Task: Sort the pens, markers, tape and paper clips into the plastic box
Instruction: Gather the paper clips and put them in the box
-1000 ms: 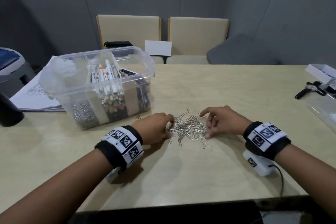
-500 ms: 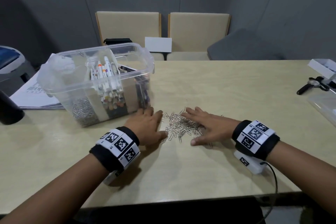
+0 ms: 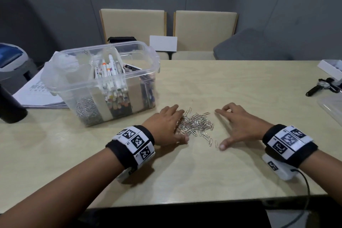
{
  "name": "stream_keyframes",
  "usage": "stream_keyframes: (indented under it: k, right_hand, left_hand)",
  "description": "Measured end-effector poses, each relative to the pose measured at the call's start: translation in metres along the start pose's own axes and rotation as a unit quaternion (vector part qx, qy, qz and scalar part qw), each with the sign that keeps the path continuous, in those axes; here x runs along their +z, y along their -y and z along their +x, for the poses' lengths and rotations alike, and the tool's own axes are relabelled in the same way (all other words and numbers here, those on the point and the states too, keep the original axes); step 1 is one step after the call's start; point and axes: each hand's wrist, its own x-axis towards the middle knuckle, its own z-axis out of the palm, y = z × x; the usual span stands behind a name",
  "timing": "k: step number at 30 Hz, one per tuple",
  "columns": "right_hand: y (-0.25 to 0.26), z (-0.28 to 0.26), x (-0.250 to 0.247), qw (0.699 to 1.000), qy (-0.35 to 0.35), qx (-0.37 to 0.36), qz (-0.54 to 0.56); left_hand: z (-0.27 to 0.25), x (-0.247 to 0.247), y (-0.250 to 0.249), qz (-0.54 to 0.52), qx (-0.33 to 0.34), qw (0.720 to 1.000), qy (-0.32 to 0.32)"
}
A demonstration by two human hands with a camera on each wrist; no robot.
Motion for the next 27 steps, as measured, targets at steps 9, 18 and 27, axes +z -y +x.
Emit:
stream_keyframes:
  k: [9, 18, 27]
  right_hand:
    - [0.034, 0.033, 0.004, 0.987, -0.105, -0.07, 0.101]
    - [0.048, 0.031, 0.017, 0.987, -0.061, -0.144, -0.028]
    - [0.08, 0.03, 0.005, 0.985, -0.064, -0.114, -0.113]
  left_hand:
    - [0.008, -0.007, -0.014, -0.012, 0.039, 0.996, -0.073]
    - [0.008, -0.006, -0.015, 0.058, 0.02, 0.996, -0.058]
    - [0.007, -0.013, -0.012, 0.003, -0.004, 0.999, -0.034]
